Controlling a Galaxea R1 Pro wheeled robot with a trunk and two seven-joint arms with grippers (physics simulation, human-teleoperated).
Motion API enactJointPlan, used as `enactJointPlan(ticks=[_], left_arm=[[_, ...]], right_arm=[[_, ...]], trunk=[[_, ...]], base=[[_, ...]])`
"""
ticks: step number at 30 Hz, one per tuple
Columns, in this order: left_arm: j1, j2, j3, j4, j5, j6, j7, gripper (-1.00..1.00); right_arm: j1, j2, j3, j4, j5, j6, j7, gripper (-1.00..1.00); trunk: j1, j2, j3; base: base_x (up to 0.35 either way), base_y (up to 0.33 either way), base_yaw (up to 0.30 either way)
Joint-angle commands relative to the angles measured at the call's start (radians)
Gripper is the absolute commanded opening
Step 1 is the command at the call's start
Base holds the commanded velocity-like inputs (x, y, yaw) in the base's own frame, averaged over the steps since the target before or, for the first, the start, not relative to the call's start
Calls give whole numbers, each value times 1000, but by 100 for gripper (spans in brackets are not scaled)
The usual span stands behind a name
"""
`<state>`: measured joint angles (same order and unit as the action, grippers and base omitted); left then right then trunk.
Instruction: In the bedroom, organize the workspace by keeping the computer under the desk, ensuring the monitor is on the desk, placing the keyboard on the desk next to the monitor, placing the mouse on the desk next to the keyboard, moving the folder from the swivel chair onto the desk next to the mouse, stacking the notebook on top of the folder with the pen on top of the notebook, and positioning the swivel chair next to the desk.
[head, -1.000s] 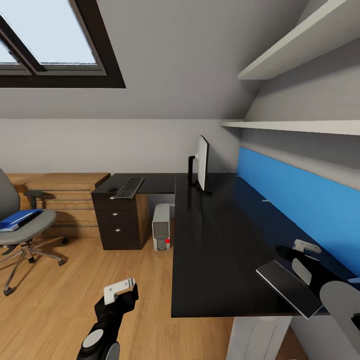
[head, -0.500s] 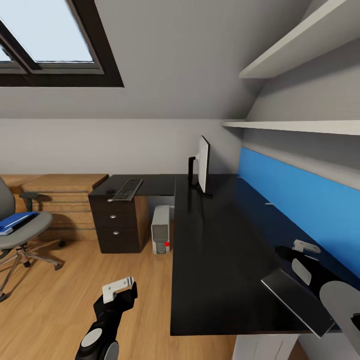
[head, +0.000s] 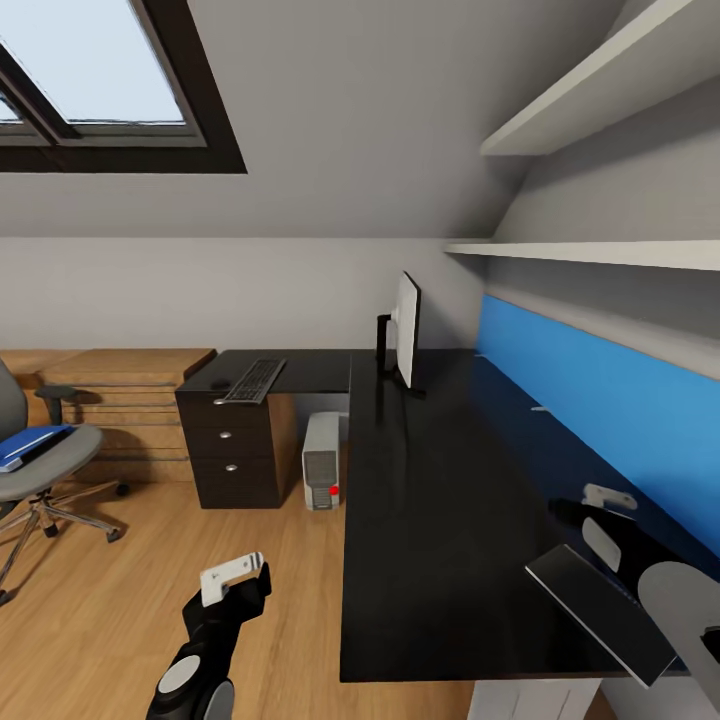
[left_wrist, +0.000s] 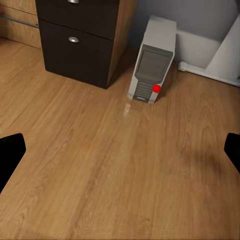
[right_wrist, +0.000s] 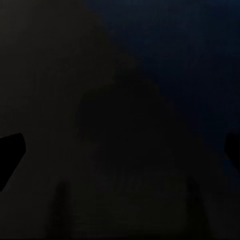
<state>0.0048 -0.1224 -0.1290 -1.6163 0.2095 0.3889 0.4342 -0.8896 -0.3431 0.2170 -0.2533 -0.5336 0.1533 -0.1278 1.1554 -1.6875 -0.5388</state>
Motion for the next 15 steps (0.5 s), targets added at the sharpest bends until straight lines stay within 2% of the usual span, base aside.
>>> enactJointPlan(ticks=[1,4,11,15], left_arm=[[0,0,1,-2,10,2,8,100],[0,-1,6,-2,10,2,8,100],[0,-2,8,-2,10,1,9,100],[0,-2,9,-2,10,2,9,100]], right_arm=[[0,-1,8,-3,-4,12,-7,100],[0,0,8,-3,11,44,-7,100],[0,1,9,-3,17,58,-7,100],[0,1,9,-3,18,60,-6,100]], trunk=[[0,0,-1],[8,-14,-7],[34,-63,-29],[34,-63,-29]], base=[[3,0,0],[1,0,0],[0,0,0],[0,0,0]])
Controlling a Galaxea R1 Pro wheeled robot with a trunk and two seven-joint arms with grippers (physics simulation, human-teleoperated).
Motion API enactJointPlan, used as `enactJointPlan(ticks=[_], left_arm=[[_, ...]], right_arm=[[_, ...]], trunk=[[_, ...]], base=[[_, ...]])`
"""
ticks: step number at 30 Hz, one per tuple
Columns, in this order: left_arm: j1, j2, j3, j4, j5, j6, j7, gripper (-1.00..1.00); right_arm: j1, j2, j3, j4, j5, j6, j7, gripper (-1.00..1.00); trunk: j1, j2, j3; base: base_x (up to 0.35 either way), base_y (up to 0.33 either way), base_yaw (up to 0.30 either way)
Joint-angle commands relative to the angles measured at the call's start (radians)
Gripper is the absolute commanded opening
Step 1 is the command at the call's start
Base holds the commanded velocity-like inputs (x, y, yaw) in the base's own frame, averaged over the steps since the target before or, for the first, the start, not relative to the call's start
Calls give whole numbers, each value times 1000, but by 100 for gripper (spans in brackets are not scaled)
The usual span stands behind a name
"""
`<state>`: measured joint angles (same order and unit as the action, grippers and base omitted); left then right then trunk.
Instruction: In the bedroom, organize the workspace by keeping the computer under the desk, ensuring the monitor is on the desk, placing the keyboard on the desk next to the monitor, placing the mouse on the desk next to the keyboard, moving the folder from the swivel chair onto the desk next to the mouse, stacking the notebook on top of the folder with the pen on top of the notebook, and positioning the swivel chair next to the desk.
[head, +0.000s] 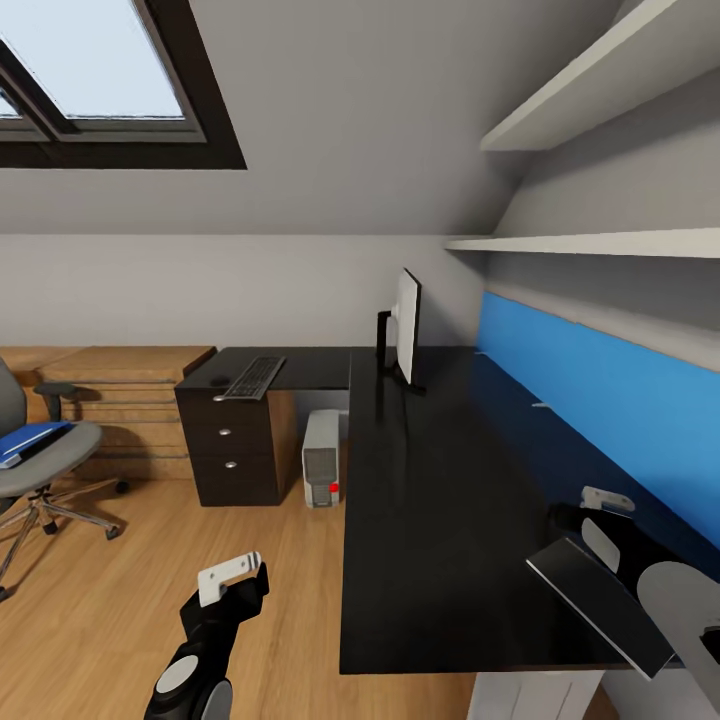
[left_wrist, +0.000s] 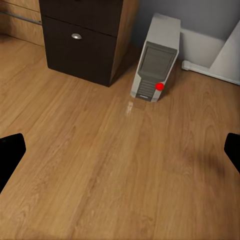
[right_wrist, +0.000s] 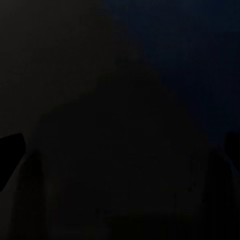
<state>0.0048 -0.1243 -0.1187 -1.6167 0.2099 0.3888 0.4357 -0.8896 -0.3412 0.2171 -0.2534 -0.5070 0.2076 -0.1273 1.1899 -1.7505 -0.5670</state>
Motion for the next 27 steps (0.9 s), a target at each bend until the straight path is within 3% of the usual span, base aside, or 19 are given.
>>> enactJointPlan(ticks=[1,5,27], left_arm=[[0,0,-1,-2,10,2,8,100],[0,0,-1,-2,10,2,8,100],[0,2,0,-1,10,4,5,100]], right_arm=[[0,-1,8,-3,-9,6,-7,100],[0,-1,8,-3,-8,7,-7,100],[0,-1,8,-4,-7,27,-8,100]], trunk=[[0,0,-1],[11,-21,-10],[11,-21,-10]], base=[[0,0,0],[0,0,0],[0,0,0]])
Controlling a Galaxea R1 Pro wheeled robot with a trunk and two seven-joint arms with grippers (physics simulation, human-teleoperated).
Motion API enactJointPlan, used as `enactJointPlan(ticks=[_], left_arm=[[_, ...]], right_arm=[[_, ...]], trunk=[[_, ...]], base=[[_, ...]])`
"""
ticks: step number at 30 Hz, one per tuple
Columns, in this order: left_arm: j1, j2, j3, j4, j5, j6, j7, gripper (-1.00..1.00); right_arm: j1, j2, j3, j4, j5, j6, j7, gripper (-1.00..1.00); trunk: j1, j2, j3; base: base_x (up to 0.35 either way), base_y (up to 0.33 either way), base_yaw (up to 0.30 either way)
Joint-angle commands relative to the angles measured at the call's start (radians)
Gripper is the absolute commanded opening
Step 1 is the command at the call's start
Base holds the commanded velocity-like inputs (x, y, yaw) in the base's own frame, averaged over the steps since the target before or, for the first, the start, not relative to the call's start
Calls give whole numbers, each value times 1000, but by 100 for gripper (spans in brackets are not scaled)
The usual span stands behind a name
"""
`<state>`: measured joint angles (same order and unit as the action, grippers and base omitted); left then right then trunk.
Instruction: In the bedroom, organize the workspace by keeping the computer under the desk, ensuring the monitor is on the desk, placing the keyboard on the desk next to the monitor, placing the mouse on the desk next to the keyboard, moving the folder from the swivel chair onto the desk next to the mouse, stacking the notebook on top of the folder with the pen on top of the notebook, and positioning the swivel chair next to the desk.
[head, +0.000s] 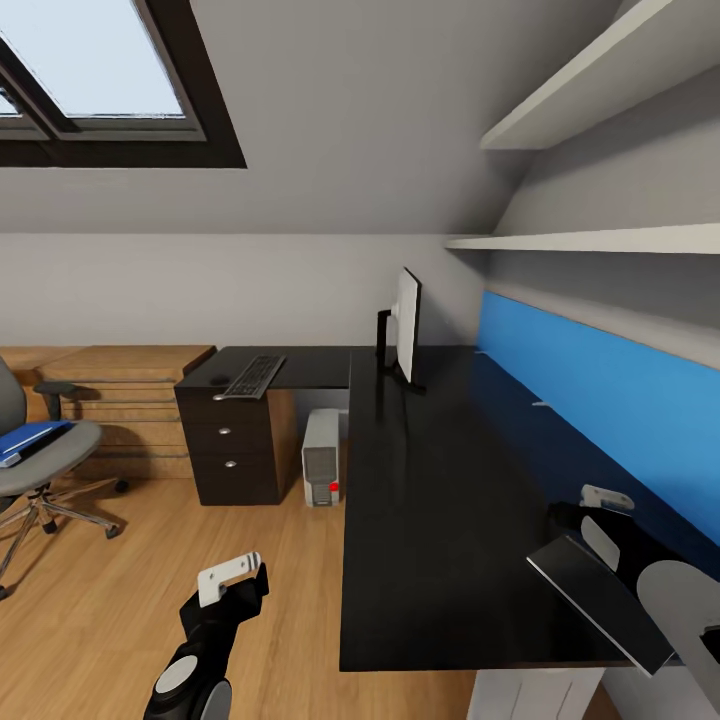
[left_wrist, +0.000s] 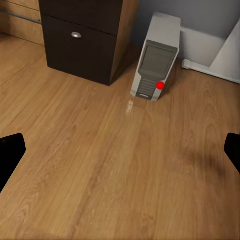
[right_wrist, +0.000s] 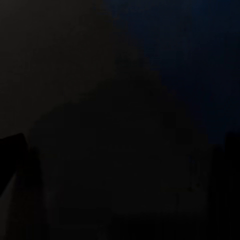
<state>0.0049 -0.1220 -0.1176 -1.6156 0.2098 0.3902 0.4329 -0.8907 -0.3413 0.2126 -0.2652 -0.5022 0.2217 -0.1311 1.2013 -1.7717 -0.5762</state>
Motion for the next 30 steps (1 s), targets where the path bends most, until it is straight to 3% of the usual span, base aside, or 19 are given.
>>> enactJointPlan(ticks=[1,10,15,19,30], left_arm=[[0,0,-1,-2,10,2,8,100],[0,0,-1,-1,10,2,7,100],[0,1,-1,-1,10,2,7,100],[0,0,-1,-1,10,2,7,100],[0,0,-2,-1,10,2,7,100]], right_arm=[[1,-1,13,7,-12,13,-4,100],[1,0,13,8,-11,13,-5,100],[1,16,13,8,-7,12,-5,100],[1,27,12,8,34,13,-5,100],[1,28,11,8,47,13,-5,100]], trunk=[[0,0,-1],[0,0,-1],[0,0,-1],[0,0,-1],[0,0,-1]], base=[[-16,0,0],[-178,0,0],[-74,0,0],[-11,0,0],[-2,0,0]])
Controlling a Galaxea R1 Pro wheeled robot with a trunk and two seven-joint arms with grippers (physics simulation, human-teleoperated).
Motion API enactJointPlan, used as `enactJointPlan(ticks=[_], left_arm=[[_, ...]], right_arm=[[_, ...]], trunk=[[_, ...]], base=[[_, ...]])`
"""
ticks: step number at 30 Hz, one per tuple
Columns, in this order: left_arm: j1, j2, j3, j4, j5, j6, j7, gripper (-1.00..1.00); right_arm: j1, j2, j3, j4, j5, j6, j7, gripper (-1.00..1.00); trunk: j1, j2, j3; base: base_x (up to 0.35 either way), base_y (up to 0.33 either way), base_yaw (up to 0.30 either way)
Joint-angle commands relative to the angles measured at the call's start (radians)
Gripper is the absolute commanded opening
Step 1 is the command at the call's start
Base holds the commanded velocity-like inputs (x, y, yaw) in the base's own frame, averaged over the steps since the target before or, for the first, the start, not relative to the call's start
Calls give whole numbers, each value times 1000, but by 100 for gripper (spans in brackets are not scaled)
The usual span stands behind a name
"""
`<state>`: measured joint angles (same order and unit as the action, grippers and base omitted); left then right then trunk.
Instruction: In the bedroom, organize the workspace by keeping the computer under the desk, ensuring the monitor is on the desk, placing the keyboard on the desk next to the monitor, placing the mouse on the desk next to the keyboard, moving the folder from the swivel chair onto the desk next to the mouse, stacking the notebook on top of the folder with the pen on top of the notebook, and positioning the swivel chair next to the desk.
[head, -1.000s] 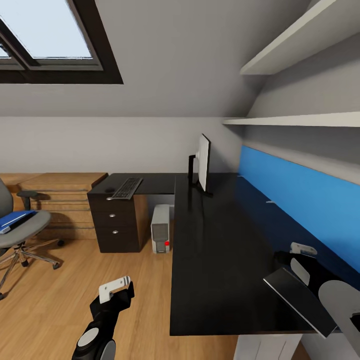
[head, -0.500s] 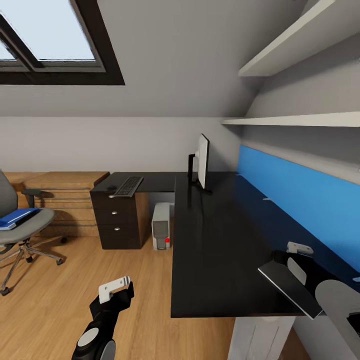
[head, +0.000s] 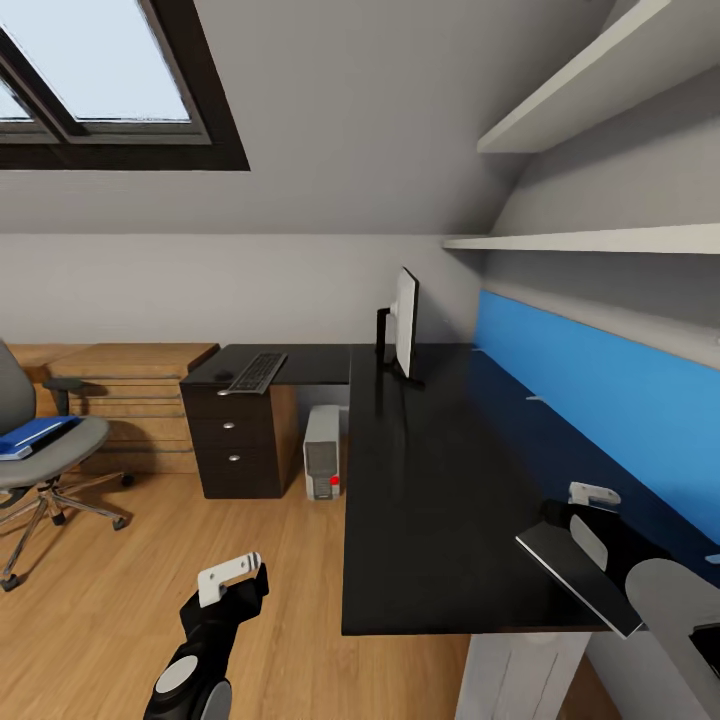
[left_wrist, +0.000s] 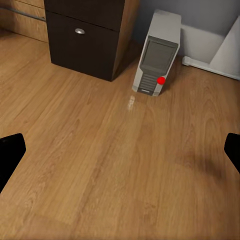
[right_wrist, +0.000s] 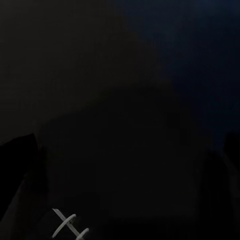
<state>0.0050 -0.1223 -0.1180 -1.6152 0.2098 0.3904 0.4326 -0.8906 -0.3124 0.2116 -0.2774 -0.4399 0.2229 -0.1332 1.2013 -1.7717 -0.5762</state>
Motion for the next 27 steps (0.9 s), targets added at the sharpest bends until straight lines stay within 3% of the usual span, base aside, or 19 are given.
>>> enactJointPlan(ticks=[1,11,27], left_arm=[[0,0,-1,-2,10,2,8,100],[0,0,-2,-2,10,2,8,100],[0,0,-2,-2,10,2,8,100]], right_arm=[[1,-1,12,20,-15,12,-3,100],[1,-1,12,20,-14,12,-3,100],[1,-1,11,21,-14,12,-3,100]], trunk=[[0,0,-1],[0,0,-1],[0,0,-1]], base=[[-23,0,0],[-107,0,0],[-11,0,0]])
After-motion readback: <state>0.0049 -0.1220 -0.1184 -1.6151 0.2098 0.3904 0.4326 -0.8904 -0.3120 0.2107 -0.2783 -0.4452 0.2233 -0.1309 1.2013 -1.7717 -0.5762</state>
